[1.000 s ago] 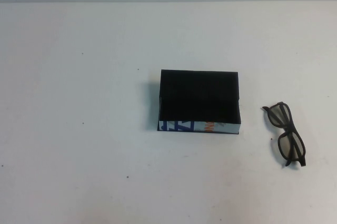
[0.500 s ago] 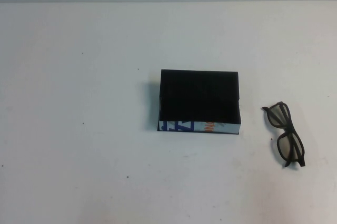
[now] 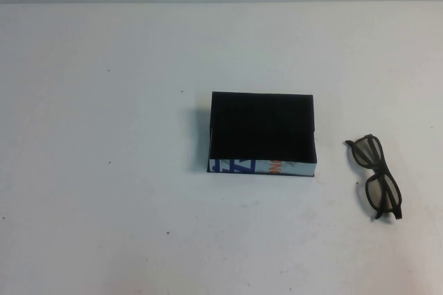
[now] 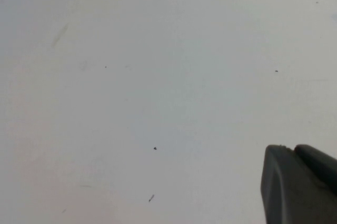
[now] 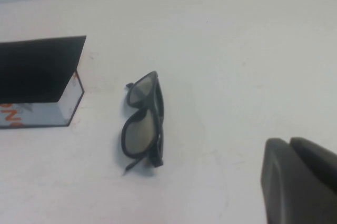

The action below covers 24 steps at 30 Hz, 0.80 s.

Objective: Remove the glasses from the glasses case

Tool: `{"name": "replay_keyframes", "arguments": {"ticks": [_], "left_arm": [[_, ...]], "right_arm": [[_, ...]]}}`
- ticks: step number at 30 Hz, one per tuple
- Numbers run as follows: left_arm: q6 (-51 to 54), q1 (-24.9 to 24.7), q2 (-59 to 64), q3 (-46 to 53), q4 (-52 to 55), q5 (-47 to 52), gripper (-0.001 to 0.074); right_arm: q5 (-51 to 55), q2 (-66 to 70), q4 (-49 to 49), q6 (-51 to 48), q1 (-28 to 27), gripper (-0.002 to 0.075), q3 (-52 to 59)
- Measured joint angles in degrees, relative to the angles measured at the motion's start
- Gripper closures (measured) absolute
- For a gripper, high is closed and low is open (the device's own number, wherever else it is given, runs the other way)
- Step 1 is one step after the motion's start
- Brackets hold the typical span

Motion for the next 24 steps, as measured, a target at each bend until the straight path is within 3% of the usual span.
{"name": "replay_keyframes", "arguments": {"ticks": [24], "left_arm": [[0.0,0.0,0.0,0.0,0.0,0.0,0.0739]], "right_arm": [[1.5,0.0,0.1,4.1,1.7,0.0742,0.0]]}}
